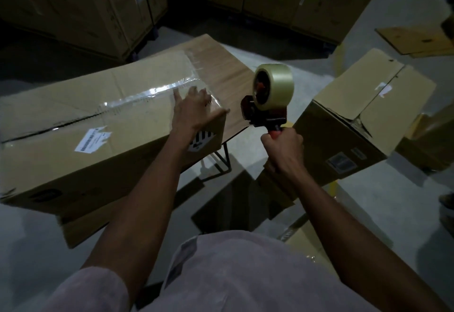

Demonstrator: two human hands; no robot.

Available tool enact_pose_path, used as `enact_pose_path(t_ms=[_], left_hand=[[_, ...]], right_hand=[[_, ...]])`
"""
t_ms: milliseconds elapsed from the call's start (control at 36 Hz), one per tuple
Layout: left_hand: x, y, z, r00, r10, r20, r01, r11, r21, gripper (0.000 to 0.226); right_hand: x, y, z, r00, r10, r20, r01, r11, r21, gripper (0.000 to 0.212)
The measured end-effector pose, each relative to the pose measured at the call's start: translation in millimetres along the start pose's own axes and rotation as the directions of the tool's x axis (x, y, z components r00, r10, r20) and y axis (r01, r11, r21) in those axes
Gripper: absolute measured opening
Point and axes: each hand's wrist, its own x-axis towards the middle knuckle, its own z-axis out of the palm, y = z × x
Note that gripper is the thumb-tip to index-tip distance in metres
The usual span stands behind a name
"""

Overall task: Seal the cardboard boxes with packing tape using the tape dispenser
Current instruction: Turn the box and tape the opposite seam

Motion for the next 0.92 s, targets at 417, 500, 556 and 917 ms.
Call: enact_pose_path(t_ms=[417,500,556,917], left_hand=[[-9,21,7,0.997,-0.081,0.011,0.079,0.990,0.114,0.095],[-9,22,9,0.995,-0.096,0.035,0.091,0.988,0.122,0.103],[-8,25,10,0.993,-0.114,0.032,0.110,0.987,0.120,0.104],[-6,54,41,0.948,-0.290,-0.133,0.311,0.933,0.181,0.093]], right_hand=[[15,-2,62,0.957,0.288,0.042,-0.287,0.911,0.295,0.038],[31,0,71,0.950,0.313,0.017,-0.303,0.905,0.299,0.042],[44,1,77,0.953,0.304,-0.015,-0.289,0.921,0.261,0.043],[148,-17,123,0.981,0.179,0.078,-0.189,0.971,0.146,0.039]])
